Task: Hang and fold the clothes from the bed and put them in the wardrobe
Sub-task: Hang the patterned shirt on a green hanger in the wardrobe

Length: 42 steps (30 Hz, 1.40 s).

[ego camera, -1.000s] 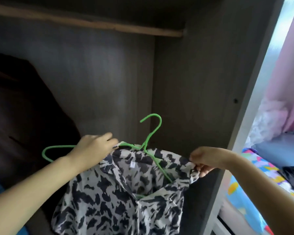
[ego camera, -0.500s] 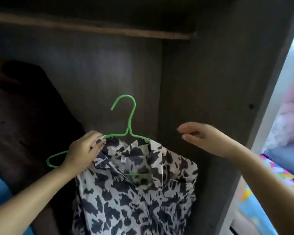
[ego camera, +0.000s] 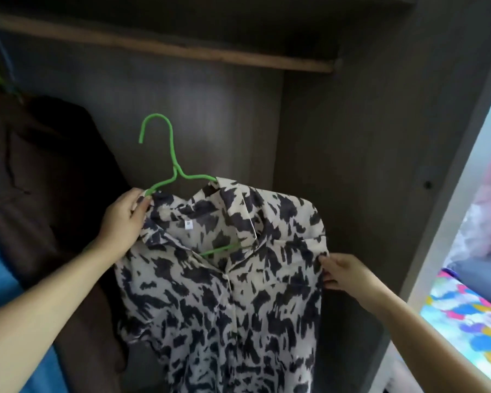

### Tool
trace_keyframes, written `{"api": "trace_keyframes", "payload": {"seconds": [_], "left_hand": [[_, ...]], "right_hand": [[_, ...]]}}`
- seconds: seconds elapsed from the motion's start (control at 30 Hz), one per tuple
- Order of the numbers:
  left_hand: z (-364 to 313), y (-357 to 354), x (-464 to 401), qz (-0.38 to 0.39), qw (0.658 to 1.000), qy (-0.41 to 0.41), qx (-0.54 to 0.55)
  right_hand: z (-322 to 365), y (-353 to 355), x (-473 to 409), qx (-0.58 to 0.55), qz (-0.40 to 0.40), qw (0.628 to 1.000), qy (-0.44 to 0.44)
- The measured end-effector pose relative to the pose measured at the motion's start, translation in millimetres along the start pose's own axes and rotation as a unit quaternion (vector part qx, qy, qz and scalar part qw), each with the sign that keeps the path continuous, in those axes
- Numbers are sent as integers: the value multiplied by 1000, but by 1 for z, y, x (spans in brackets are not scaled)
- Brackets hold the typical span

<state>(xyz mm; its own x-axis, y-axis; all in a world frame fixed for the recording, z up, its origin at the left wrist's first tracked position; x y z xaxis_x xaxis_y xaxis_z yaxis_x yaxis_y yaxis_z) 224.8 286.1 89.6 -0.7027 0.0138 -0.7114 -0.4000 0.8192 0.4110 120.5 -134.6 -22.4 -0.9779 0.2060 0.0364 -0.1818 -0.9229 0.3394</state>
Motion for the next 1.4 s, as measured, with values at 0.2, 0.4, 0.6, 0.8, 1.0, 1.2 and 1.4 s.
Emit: {"api": "trace_keyframes", "payload": {"seconds": [0.2, 0.4, 0.6, 0.8, 1.0, 1.2, 1.4], "left_hand": [[32, 1, -5, 10, 980, 40, -195], [-15, -21, 9, 17, 986, -13, -165], [-25, -7, 25, 35, 996, -63, -48], [-34, 4, 31, 25, 995, -81, -57], [-73, -8, 42, 53, 993, -83, -65], [-84, -44, 77, 248, 966, -58, -52], [-80, -30, 70, 107, 991, -69, -26]], "right_hand": [[47, 29, 49, 53, -249, 946, 200], [36, -111, 47, 319, 149, 906, 236], [32, -45, 29, -12, 34, 989, 145], [38, -38, 32, 87, -88, 992, 15], [93, -85, 49, 257, -152, 945, 136], [94, -33, 11, 81, -211, 970, 84], [152, -157, 49, 141, 61, 966, 206]]}}
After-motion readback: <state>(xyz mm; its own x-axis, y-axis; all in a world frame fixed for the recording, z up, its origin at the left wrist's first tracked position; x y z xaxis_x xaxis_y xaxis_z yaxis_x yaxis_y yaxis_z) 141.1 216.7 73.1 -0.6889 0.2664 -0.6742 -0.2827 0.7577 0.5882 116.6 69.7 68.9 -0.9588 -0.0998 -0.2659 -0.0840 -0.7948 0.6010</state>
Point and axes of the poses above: each hand's wrist, its own x-axis away from the middle knuckle, its own y-axis out of the back of the hand, z = x × y, the point moved 10 cm from there along -x, towards the middle knuckle, and after that the axes turned 1 degree about -x, right-handed, at the moved point
